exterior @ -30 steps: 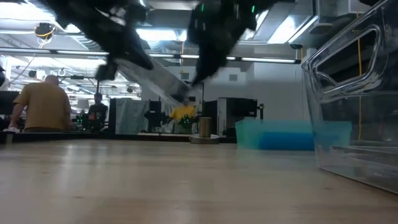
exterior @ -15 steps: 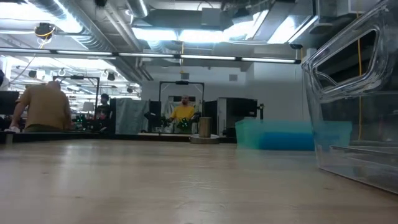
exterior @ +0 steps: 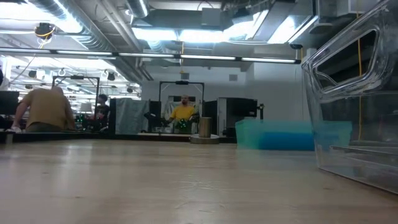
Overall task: Pick & place jewel cases by type
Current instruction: Put the black CD case into the transparent bin
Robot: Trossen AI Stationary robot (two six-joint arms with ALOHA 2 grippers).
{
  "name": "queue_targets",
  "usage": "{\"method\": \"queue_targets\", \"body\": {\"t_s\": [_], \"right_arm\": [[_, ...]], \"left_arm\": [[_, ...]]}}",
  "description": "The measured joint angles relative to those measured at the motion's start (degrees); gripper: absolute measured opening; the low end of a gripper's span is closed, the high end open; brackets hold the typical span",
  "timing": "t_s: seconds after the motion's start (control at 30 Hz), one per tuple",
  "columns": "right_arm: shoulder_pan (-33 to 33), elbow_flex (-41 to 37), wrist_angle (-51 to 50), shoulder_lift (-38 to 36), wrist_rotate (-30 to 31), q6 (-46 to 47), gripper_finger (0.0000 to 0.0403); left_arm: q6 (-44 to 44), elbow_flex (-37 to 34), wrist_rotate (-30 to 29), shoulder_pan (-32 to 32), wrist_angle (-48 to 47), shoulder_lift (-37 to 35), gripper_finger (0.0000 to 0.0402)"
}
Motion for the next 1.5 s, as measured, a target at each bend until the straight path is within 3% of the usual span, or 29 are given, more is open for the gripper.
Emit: {"method": "queue_targets", "body": {"t_s": [0.33, 0.73, 0.83, 1.0, 1.13, 1.33, 1.5], "right_arm": [[0.95, 0.00, 0.02, 0.57, 0.06, 2.35, 0.0010], [0.89, 0.00, -0.58, 0.57, 0.09, 3.22, 0.0010], [0.88, 0.00, -0.61, 0.57, 0.09, 3.05, 0.0010], [0.90, 0.00, -1.22, 0.57, 0.07, 3.03, 0.0010], [0.90, 0.00, -2.36, 0.57, 0.07, 3.96, 0.0010], [1.42, -0.02, -3.80, 0.57, -0.19, 4.30, 0.0010], [3.19, -0.02, -3.98, 0.57, -0.35, 3.82, 0.0010]], "left_arm": [[33.85, 8.81, -18.89, -14.60, -3.08, 7.90, 0.0017], [67.88, 9.62, -51.63, -33.85, 2.38, 14.35, 0.0016], [71.50, 9.62, -55.14, -36.35, 3.61, 16.07, 0.0016], [65.30, 9.62, -55.54, -37.58, 4.17, 17.30, 0.0016], [49.86, 9.62, -55.62, -37.21, 7.43, 16.96, 0.0016], [14.61, 9.62, -54.26, -35.48, 7.59, 14.32, 0.0017], [-19.92, 9.62, -47.12, -33.21, 6.28, 11.57, 0.0017]]}}
